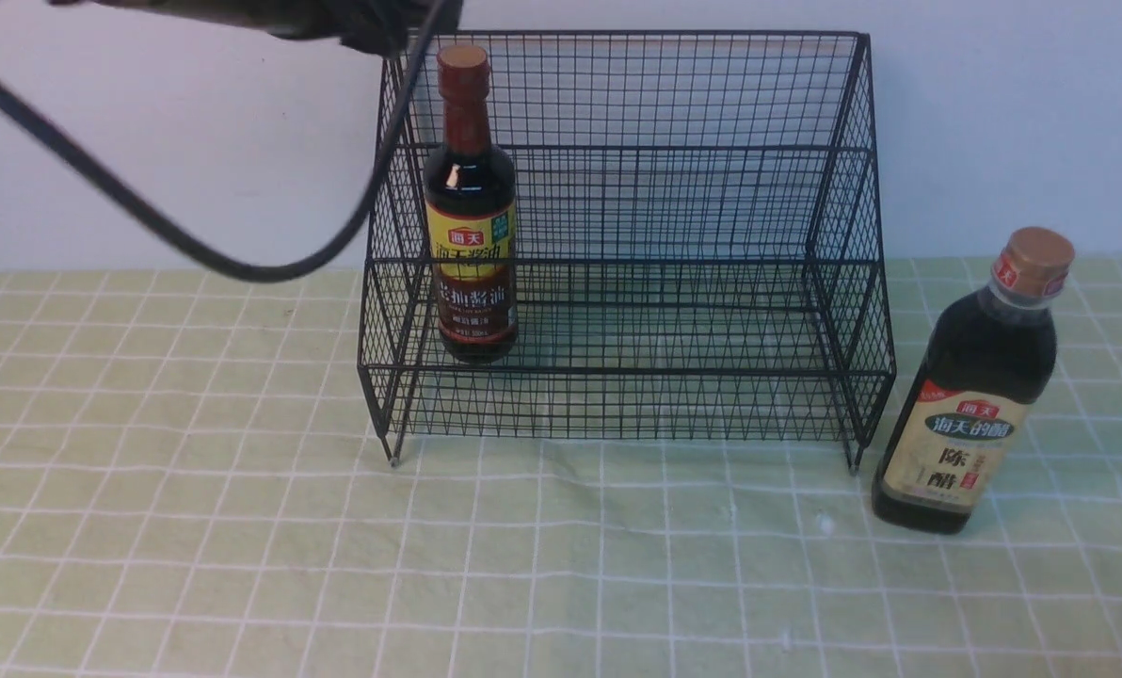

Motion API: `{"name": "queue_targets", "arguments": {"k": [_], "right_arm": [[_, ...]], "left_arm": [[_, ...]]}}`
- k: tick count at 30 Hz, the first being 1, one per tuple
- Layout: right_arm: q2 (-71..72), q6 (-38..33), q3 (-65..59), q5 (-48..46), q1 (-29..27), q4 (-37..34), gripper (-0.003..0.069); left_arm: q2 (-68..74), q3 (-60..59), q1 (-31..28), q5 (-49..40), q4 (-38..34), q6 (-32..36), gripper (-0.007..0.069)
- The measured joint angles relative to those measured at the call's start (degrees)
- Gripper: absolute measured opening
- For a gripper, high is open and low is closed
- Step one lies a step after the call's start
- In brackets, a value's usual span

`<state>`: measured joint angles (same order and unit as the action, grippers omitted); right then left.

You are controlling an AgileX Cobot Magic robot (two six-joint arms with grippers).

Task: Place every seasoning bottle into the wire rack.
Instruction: Use the right arm to grab the condiment bottle closest to it

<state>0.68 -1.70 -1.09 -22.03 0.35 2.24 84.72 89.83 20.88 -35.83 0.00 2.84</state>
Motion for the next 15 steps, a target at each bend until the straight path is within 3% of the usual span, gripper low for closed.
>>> {"name": "queue_targets", "arguments": {"k": [2, 5, 15], "right_arm": [[0.0, 0.0, 0.0, 0.0, 0.0, 0.0, -0.0015], [0.0, 0.0, 0.0, 0.0, 0.0, 0.0, -0.0015], [0.0, 0.0, 0.0, 0.0, 0.0, 0.0, -0.0015]], "left_arm": [[-3.52, 0.0, 0.0, -4.22, 0.0, -0.7, 0.0071], [-9.69, -0.22, 0.0, -9.41, 0.0, -1.99, 0.0006], [-32.34, -17.1, 0.0, -8.83, -2.5, -6.09, -0.0006]]}}
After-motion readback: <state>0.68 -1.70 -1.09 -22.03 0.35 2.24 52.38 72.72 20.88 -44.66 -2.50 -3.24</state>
